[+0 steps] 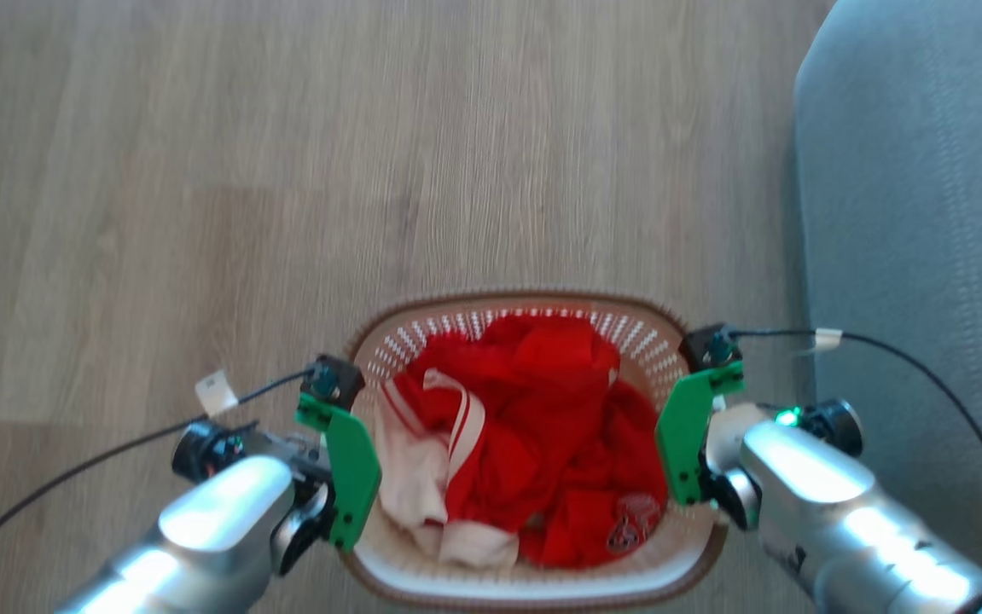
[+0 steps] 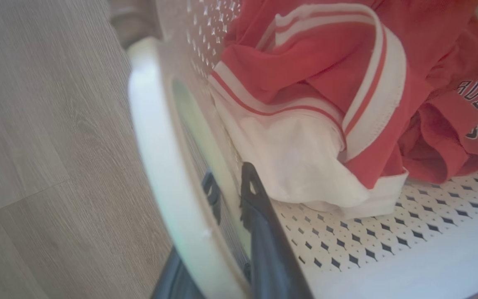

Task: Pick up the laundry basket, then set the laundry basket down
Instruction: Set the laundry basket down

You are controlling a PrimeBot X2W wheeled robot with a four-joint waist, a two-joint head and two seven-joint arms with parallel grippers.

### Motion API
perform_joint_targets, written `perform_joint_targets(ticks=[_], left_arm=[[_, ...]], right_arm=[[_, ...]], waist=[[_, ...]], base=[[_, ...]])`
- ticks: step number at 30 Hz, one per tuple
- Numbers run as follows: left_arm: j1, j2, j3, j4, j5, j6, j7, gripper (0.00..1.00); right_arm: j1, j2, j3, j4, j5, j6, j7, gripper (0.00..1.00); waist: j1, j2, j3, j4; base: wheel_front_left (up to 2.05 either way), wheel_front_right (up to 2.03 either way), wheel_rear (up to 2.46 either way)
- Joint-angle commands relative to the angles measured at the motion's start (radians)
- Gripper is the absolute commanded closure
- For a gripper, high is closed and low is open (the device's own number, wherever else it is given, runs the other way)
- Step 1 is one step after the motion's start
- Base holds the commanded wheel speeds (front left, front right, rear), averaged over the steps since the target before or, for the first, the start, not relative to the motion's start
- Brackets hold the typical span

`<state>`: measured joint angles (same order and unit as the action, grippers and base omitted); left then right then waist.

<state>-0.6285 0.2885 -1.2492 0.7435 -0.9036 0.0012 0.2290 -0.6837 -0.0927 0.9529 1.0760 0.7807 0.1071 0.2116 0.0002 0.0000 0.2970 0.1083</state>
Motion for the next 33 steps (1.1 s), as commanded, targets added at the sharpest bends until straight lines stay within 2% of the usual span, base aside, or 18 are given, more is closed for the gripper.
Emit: perform_joint_targets(ticks=[1, 15, 21, 25, 33], left_arm=[[-0.046, -0.029, -0.004, -0.023, 0.034, -0.037, -0.008, 1.00], [-0.266, -0.219, -0.001, 0.334, 0.083, -0.109, -0.195, 1.00], [-0.324, -0.237, -0.006, 0.405, 0.095, -0.116, -0.264, 1.00], [-0.342, -0.238, -0.009, 0.385, 0.087, -0.113, -0.277, 1.00], [-0.389, -0.238, -0.016, 0.360, 0.078, -0.079, -0.309, 1.00]], right_arm=[[-0.056, 0.037, 0.021, -0.038, -0.041, 0.024, -0.042, 1.00], [-0.206, 0.042, -0.027, 0.085, -0.092, 0.024, -0.157, 1.00], [-0.233, 0.042, -0.072, 0.116, -0.072, 0.024, -0.215, 1.00], [-0.250, 0.042, -0.078, 0.133, -0.081, 0.024, -0.245, 1.00], [-0.316, 0.042, -0.084, 0.175, -0.121, 0.024, -0.279, 1.00]], waist=[[-0.0002, 0.0000, 0.089, 0.004], [-0.0002, 0.0000, 0.393, 0.011], [-0.0002, 0.0000, 0.480, 0.019], [-0.0002, 0.0000, 0.519, 0.024], [-0.0002, 0.0000, 0.602, 0.026]], base=[[0.00, 0.00, 0.00], [0.00, 0.00, 0.00], [0.00, 0.00, 0.00], [0.00, 0.00, 0.00], [0.00, 0.00, 0.00]])
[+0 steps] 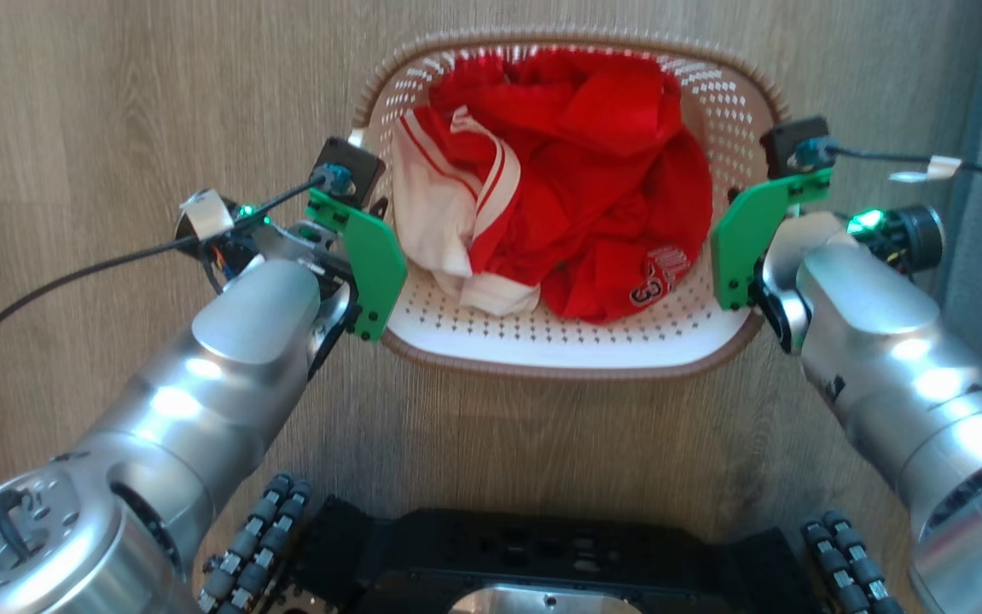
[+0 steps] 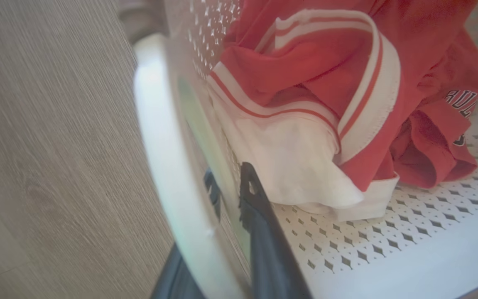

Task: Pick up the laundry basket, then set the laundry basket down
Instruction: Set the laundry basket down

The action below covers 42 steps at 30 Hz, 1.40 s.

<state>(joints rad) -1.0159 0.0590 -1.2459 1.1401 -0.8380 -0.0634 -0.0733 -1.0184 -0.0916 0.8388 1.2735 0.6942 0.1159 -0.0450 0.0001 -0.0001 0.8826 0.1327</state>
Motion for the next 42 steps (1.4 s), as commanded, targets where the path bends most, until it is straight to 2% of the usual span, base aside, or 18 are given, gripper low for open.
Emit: perform_joint_targets(ticks=[1, 11, 12, 13, 14, 19, 36, 42], left_arm=[[-0.006, -0.009, -0.021, -0.038, 0.012, -0.011, -0.010, 1.00], [-0.028, -0.009, -0.028, -0.054, -0.011, 0.011, -0.031, 1.00], [-0.031, -0.009, -0.029, -0.054, -0.013, 0.021, -0.038, 0.86], [-0.033, -0.009, -0.029, -0.054, -0.015, 0.033, -0.046, 0.54], [-0.033, -0.009, -0.029, -0.052, -0.018, 0.042, -0.050, 0.00], [-0.030, -0.009, -0.031, -0.043, -0.029, 0.061, -0.053, 0.00], [0.004, -0.009, -0.034, -0.020, -0.045, 0.080, -0.041, 0.00], [0.038, -0.009, -0.034, -0.016, -0.056, 0.082, -0.042, 0.00]], right_arm=[[0.010, 0.041, 0.026, -0.019, -0.037, 0.015, -0.028, 1.00], [-0.022, 0.041, 0.000, 0.003, -0.059, 0.015, -0.034, 1.00], [-0.024, 0.041, -0.002, 0.005, -0.065, 0.015, -0.035, 0.72], [-0.025, 0.041, -0.004, 0.007, -0.071, 0.015, -0.038, 0.33], [-0.024, 0.041, -0.009, 0.010, -0.076, 0.015, -0.039, 0.00], [-0.013, 0.041, -0.032, 0.015, -0.100, 0.015, -0.034, 0.00], [0.038, 0.041, -0.141, 0.017, -0.228, 0.015, 0.051, 0.00], [0.071, 0.041, -0.199, 0.014, -0.259, 0.015, 0.047, 0.00]], waist=[[-0.0001, 0.0001, 0.025, 0.003], [-0.0001, 0.0001, 0.063, 0.016], [-0.0001, 0.0001, 0.064, 0.017], [-0.0001, 0.0001, 0.064, 0.017], [-0.0001, 0.0001, 0.063, 0.017], [-0.0001, 0.0001, 0.051, 0.017], [-0.0001, 0.0001, -0.022, 0.009], [-0.0001, 0.0001, -0.090, 0.011]], base=[[0.00, 0.00, 0.00], [0.00, 0.00, 0.00], [0.00, 0.00, 0.00], [0.00, 0.00, 0.00], [0.00, 0.00, 0.00], [0.00, 0.00, 0.00], [0.00, 0.00, 0.00], [0.00, 0.00, 0.00]])
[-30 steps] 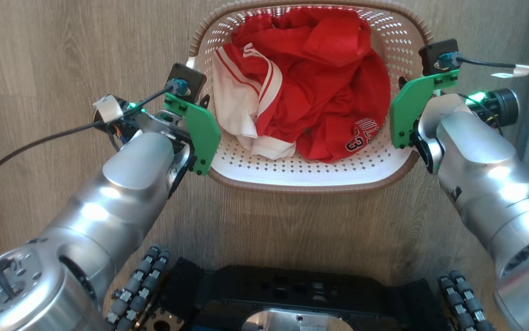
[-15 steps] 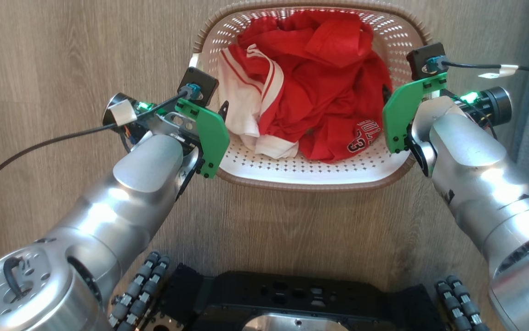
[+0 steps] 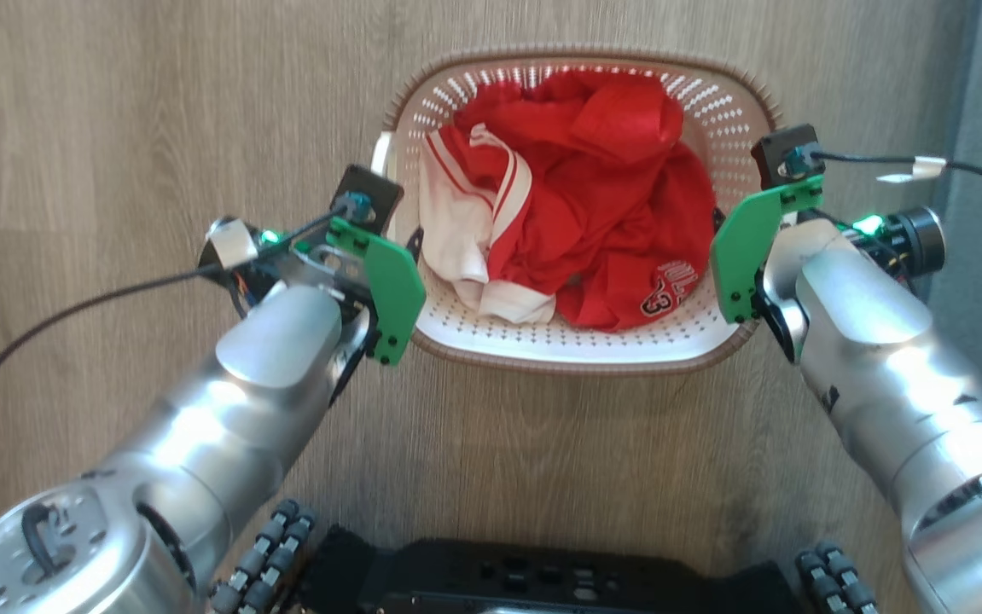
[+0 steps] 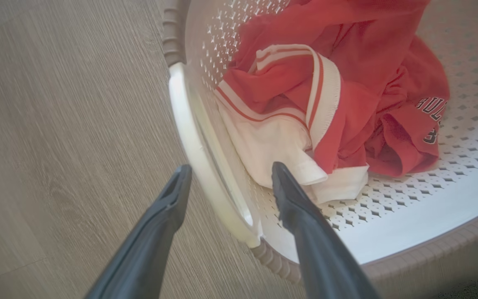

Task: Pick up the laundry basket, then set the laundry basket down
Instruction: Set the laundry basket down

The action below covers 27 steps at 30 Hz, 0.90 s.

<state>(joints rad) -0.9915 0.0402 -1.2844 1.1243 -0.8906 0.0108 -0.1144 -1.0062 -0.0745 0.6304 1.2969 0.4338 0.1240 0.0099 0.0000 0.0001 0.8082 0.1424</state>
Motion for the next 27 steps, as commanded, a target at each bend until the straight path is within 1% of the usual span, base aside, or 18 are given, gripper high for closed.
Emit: perform_joint_targets(ticks=[1, 7, 12, 16, 19, 21, 23, 27], left_arm=[[0.023, 0.010, 0.005, 0.002, -0.007, 0.008, -0.002, 0.00], [0.082, 0.010, 0.004, 0.020, -0.025, 0.012, -0.020, 0.00], [0.132, 0.010, 0.006, 0.042, -0.044, 0.021, -0.076, 0.00], [0.163, 0.010, 0.020, 0.057, -0.057, 0.041, -0.127, 0.00], [0.176, 0.010, 0.046, 0.056, -0.057, 0.064, -0.145, 0.00], [0.163, 0.019, 0.091, 0.010, -0.029, 0.095, -0.146, 0.00], [0.172, 0.049, 0.154, -0.069, 0.025, 0.134, -0.147, 0.00], [0.245, 0.118, 0.326, -0.276, 0.167, 0.204, -0.147, 0.00]], right_arm=[[0.066, 0.024, 0.004, -0.012, 0.007, 0.007, -0.009, 0.00], [0.111, 0.024, 0.006, -0.020, 0.006, 0.007, 0.013, 0.00], [0.153, 0.024, -0.003, -0.055, 0.027, 0.007, 0.001, 0.00], [0.188, 0.024, -0.016, -0.086, 0.055, 0.007, -0.046, 0.00], [0.210, 0.024, -0.034, -0.104, 0.079, 0.007, -0.113, 0.00], [0.218, 0.024, -0.053, -0.110, 0.092, 0.007, -0.176, 0.00], [0.224, 0.024, -0.071, -0.117, 0.100, 0.007, -0.228, 0.00], [0.240, 0.024, -0.118, -0.165, 0.101, 0.007, -0.269, 0.00]], waist=[[0.0000, -0.0001, -0.032, 0.001], [0.0000, -0.0001, -0.144, -0.004], [0.0000, -0.0001, -0.257, -0.014], [0.0000, -0.0001, -0.352, -0.024], [0.0000, -0.0001, -0.422, -0.029], [0.0000, -0.0001, -0.461, -0.030], [0.0000, -0.0001, -0.502, -0.030], [0.0000, -0.0001, -0.575, -0.032]], base=[[0.00, 0.00, 0.00], [0.00, 0.00, 0.00], [0.00, 0.00, 0.00], [0.00, 0.00, 0.00], [0.00, 0.00, 0.00], [0.00, 0.00, 0.00], [0.00, 0.00, 0.00], [0.00, 0.00, 0.00]])
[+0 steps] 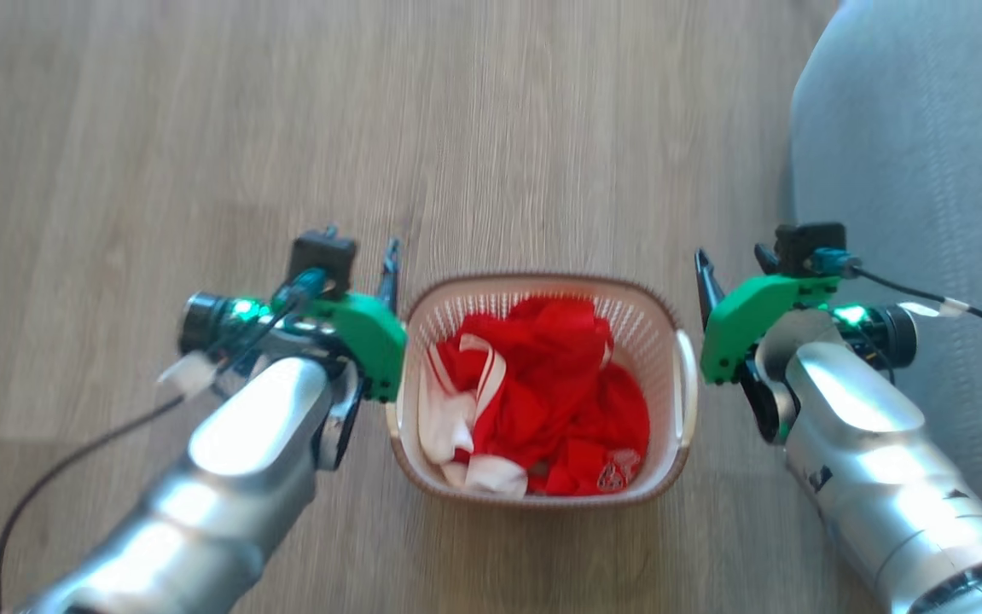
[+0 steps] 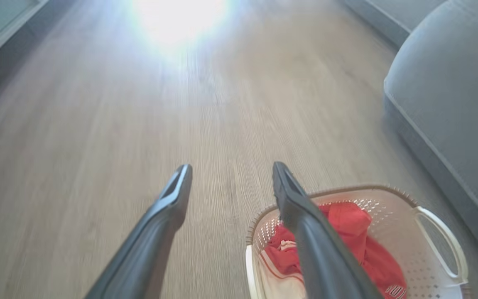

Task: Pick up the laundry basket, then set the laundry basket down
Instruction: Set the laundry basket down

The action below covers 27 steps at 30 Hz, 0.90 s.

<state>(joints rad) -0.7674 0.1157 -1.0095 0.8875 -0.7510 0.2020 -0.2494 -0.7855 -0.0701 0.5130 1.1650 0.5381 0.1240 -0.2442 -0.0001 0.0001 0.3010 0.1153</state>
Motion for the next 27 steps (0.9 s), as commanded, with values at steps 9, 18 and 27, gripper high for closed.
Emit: perform_joint_targets(ticks=[9, 18, 27], left_arm=[[0.337, 0.066, 0.507, -0.562, 0.403, 0.001, -0.012, 0.00], [0.560, -0.028, 0.776, -0.865, 0.559, -0.149, -0.012, 0.00], [0.714, -0.065, 0.860, -0.862, 0.597, -0.230, -0.012, 0.00]], right_arm=[[0.287, 0.019, -0.313, -0.580, -0.233, 0.007, -0.017, 0.00], [0.493, 0.020, -0.344, -0.886, -0.247, 0.007, -0.017, 0.00], [0.653, 0.020, -0.398, -0.989, -0.255, 0.007, -0.017, 0.00]], waist=[[0.0001, -0.0001, -0.179, -0.011], [0.0001, -0.0001, -0.225, -0.015], [0.0001, -0.0001, -0.256, -0.013]], base=[[0.00, 0.00, 0.00], [0.00, 0.00, 0.00], [0.00, 0.00, 0.00]])
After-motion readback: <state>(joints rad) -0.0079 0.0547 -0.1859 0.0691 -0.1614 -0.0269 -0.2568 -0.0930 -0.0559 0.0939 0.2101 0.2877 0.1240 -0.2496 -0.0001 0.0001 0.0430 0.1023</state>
